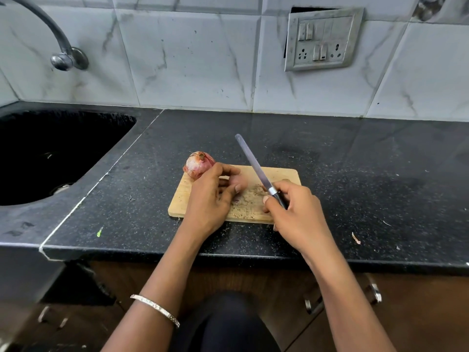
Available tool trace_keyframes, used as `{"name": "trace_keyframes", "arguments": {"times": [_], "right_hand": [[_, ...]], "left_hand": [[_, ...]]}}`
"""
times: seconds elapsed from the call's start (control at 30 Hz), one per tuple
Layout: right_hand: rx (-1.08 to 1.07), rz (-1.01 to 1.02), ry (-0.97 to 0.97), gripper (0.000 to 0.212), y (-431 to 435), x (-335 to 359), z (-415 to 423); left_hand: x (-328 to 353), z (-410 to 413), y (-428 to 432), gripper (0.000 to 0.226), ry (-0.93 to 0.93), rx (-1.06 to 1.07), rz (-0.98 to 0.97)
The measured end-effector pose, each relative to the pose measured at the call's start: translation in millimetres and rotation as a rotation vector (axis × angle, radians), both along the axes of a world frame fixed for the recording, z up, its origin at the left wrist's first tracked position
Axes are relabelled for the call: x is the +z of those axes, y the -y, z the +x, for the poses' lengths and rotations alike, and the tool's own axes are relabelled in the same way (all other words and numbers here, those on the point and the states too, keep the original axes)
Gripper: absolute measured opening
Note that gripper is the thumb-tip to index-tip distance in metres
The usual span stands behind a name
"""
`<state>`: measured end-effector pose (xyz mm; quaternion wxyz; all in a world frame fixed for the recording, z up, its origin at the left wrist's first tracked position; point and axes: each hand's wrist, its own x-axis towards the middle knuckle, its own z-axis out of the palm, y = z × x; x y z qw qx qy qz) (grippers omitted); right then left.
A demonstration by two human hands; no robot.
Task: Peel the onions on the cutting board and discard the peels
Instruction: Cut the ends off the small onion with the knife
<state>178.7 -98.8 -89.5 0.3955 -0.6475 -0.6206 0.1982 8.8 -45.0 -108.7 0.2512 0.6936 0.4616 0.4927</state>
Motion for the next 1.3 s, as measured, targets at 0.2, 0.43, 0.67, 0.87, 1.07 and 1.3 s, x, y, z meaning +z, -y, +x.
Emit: {"name": "trace_keyframes", "arguments": {"times": [0.2, 0.43, 0.67, 0.87, 1.07, 1.3], "right_hand": [[-0.046, 0.096, 0.098, 0.011, 13, -3, -10], [0.018, 0.018, 0.197, 0.041, 33, 7, -17], [-0.006, -0.074, 0.278, 0.050, 38, 11, -22], [-0.018, -0.073, 0.334, 0.051, 41, 10, -25], [-0.056, -0.097, 0.373, 0.051, 23, 14, -39], [-0.095, -0.096, 0.450, 0.063, 31, 10, -38]], "left_hand": [[0, -3, 0, 0.027, -0.165, 0.040, 0.139], [0, 1, 0, 0.018, -0.008, 0.028, 0.040], [1, 3, 2, 0.013, -0.025, 0.016, 0.069], [0, 2, 0, 0.008, -0.051, 0.034, 0.091], [-1, 1, -3, 0.009, -0.032, 0.036, 0.075], [-1, 9, -5, 0.011, 0.026, 0.078, 0.029]]}}
